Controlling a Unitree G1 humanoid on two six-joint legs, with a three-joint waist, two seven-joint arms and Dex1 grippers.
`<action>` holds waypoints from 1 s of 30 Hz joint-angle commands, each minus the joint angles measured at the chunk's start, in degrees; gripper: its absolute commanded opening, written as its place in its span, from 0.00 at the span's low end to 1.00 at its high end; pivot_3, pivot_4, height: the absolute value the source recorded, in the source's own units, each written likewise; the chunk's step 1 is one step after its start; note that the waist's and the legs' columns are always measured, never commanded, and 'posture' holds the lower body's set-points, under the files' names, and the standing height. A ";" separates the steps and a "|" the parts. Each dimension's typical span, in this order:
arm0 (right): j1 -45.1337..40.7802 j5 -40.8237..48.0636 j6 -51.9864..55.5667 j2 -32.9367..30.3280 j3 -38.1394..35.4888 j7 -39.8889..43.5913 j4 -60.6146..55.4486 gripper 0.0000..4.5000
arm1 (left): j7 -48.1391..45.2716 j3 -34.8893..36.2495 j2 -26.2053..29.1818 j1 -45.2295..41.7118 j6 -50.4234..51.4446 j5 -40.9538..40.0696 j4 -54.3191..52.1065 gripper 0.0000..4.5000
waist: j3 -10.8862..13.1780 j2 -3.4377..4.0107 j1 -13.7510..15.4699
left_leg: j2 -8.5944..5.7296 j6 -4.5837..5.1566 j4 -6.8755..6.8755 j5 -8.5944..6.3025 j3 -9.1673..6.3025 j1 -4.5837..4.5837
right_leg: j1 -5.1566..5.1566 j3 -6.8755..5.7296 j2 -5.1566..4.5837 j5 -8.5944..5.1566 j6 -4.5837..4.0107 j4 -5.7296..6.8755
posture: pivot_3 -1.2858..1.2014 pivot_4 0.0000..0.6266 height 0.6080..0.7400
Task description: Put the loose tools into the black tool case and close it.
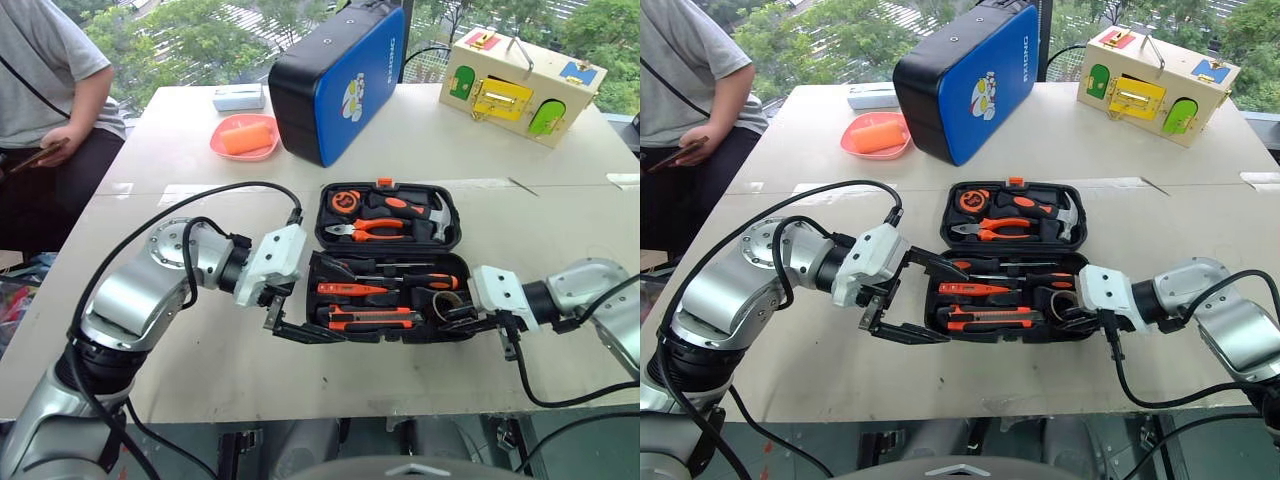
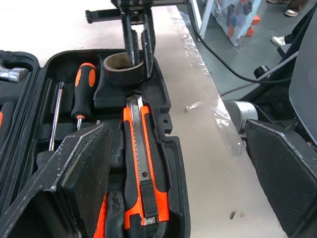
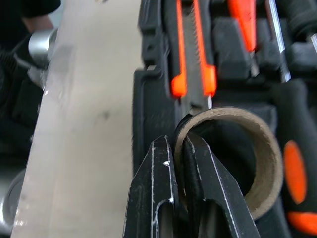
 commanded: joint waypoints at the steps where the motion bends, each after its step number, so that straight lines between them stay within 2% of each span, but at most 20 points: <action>1: 0.20 -1.29 -1.86 -1.09 0.02 1.35 -0.43 0.00 | 0.49 1.91 0.58 -0.31 -0.52 -0.77 -1.68 1.00 | 0.00 0.00 -0.03 | 0.00 0.00 0.00 0.00 0.01 0.01 | 0.00 0.01 0.00 0.00 0.00 0.00 | 0.52 0.24 0.96; 10: 0.24 -1.57 -2.53 -1.74 -0.01 2.87 -1.36 0.00 | 0.91 1.13 -0.22 -1.87 -0.94 -0.27 -0.49 1.00 | 0.00 0.00 0.05 | 0.00 0.00 -0.01 0.00 0.00 0.00 | 0.00 0.00 0.00 0.00 0.00 -0.01 | 0.52 0.24 0.96; 17: 1.72 0.67 -1.71 -5.14 -1.51 5.56 -4.15 0.00 | 0.74 0.82 -0.91 -2.75 -1.48 0.17 0.56 1.00 | 0.00 0.00 0.07 | 0.00 0.00 -0.01 0.00 -0.02 -0.03 | 0.00 -0.03 0.00 0.00 0.00 -0.04 | 0.52 0.24 0.96; 30: -1.21 0.53 2.98 -2.54 -1.05 2.83 -5.08 0.00 | 0.85 0.53 -2.01 -3.89 -1.91 0.71 1.76 1.00 | 0.00 0.00 -0.04 | 0.00 0.00 0.01 0.00 0.00 -0.05 | -0.02 0.00 0.00 0.00 0.00 -0.02 | 0.52 0.24 0.96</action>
